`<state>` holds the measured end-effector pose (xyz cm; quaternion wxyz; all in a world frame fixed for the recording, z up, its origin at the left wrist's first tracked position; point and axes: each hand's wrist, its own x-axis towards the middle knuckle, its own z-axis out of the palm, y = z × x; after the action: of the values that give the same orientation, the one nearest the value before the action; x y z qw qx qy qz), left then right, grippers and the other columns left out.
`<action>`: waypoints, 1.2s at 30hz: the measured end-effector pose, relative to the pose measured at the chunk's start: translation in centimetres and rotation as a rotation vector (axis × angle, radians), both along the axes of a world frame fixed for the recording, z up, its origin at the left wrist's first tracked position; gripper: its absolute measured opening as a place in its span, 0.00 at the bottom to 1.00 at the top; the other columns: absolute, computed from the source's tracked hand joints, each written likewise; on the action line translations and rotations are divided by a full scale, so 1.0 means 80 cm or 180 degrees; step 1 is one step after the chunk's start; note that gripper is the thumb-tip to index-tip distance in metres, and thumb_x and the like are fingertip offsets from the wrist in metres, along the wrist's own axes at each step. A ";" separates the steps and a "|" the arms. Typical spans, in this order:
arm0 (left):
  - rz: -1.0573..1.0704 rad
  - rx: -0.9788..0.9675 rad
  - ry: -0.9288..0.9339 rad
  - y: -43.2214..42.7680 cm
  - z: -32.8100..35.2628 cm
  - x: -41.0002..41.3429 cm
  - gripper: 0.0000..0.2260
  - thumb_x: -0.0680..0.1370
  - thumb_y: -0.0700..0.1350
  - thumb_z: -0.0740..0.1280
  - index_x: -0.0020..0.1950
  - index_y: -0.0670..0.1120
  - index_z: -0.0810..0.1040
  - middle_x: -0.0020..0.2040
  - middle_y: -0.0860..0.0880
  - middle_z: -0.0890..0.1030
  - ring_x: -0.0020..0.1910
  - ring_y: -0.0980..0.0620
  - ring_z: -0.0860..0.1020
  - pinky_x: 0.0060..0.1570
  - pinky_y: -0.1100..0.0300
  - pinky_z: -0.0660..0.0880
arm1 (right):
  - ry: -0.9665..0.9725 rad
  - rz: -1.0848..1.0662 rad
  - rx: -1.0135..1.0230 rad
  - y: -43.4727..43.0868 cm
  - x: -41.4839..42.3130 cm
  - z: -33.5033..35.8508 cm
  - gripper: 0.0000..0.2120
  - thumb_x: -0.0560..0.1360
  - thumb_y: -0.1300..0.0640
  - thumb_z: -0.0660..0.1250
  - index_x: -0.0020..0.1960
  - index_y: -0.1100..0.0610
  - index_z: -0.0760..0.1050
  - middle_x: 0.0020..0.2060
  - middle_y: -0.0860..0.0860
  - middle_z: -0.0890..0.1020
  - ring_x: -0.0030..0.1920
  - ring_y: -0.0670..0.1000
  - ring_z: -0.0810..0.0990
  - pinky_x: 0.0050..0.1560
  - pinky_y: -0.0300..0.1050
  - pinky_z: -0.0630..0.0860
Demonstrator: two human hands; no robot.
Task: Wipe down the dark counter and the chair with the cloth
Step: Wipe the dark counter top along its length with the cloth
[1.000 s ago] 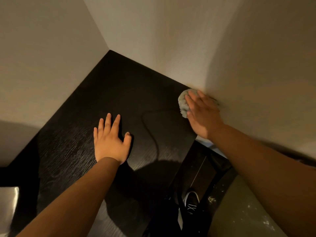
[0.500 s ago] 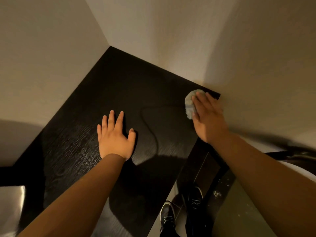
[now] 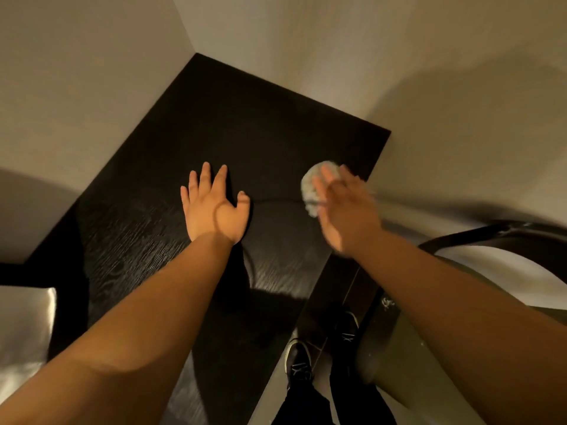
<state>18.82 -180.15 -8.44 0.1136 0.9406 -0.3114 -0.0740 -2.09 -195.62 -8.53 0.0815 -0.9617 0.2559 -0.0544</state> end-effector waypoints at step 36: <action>-0.0923 0.0147 0.0064 0.187 -0.007 -0.131 0.32 0.78 0.54 0.60 0.82 0.51 0.64 0.86 0.48 0.57 0.85 0.46 0.49 0.83 0.43 0.48 | 0.0014 0.0852 0.0493 0.206 -0.044 -0.014 0.26 0.83 0.47 0.54 0.80 0.50 0.64 0.81 0.49 0.61 0.82 0.56 0.54 0.80 0.56 0.53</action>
<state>8.32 -165.20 -8.97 0.0832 0.8873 -0.4410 -0.1062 -5.58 -179.11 -9.68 0.1613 -0.9782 0.1290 -0.0210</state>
